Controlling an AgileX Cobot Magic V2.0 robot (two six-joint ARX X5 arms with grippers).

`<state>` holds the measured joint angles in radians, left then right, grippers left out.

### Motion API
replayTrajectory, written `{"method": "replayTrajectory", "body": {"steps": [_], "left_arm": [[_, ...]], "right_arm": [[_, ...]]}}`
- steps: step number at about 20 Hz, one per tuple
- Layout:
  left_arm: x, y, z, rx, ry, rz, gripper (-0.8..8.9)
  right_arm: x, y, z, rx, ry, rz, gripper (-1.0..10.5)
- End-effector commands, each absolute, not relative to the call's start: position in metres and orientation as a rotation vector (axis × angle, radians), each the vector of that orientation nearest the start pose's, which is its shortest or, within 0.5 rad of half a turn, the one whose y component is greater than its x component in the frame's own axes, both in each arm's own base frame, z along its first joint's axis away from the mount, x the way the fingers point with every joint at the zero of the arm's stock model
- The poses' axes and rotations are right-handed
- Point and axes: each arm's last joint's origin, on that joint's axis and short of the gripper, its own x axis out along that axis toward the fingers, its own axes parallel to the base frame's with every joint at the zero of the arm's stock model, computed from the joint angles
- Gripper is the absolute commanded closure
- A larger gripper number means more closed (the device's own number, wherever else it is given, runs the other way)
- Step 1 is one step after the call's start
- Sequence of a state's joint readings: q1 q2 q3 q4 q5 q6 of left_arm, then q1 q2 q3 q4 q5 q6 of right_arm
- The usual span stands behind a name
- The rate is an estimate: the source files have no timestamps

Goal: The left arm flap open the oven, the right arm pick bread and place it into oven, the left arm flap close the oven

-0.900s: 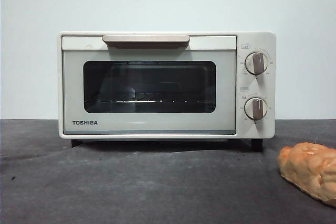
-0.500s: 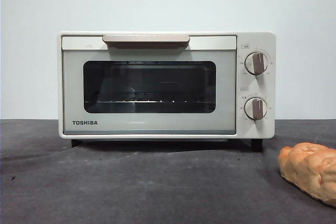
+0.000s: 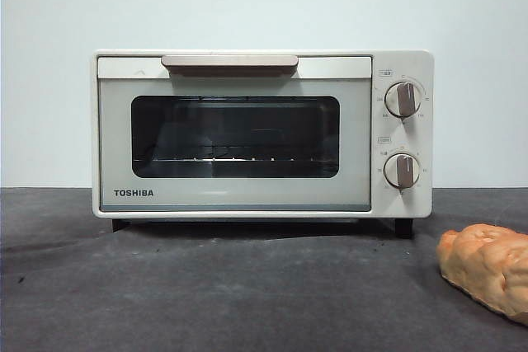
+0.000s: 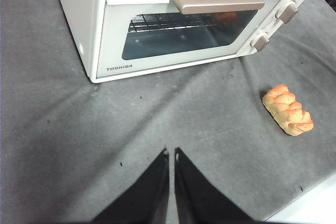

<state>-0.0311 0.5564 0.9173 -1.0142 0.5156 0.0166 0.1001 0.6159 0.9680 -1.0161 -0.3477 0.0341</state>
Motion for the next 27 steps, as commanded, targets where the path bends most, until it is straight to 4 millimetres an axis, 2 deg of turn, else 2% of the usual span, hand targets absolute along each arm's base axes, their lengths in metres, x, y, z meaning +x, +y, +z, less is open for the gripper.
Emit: {"method": "replayTrajectory", "body": {"steps": [1, 7, 10, 12, 20, 22, 27], "left_arm": [[0.077, -0.017, 0.335, -0.120, 0.609, -0.543, 7.96], [0.077, -0.017, 0.335, -0.120, 0.609, -0.543, 7.96], [0.077, -0.017, 0.335, -0.120, 0.609, -0.543, 7.96], [0.077, -0.017, 0.335, -0.120, 0.607, -0.543, 7.97], [0.077, -0.017, 0.335, -0.120, 0.607, -0.543, 7.97], [0.077, -0.017, 0.335, -0.120, 0.607, -0.543, 7.96], [0.077, -0.017, 0.335, -0.120, 0.607, -0.543, 7.96]], "right_arm": [[0.087, 0.019, 0.344, 0.132, 0.656, 0.422, 5.2], [0.088, 0.021, 0.341, 0.154, 0.707, 0.429, 5.2], [0.095, 0.026, 0.331, 0.172, 0.773, 0.451, 5.2], [0.100, 0.029, 0.315, 0.202, 0.806, 0.466, 5.2], [0.120, 0.049, 0.228, 0.275, 0.946, 0.450, 5.2], [0.124, 0.057, 0.218, 0.268, 0.959, 0.433, 5.2], [0.140, 0.080, 0.203, 0.119, 0.973, 0.357, 5.2]]}}
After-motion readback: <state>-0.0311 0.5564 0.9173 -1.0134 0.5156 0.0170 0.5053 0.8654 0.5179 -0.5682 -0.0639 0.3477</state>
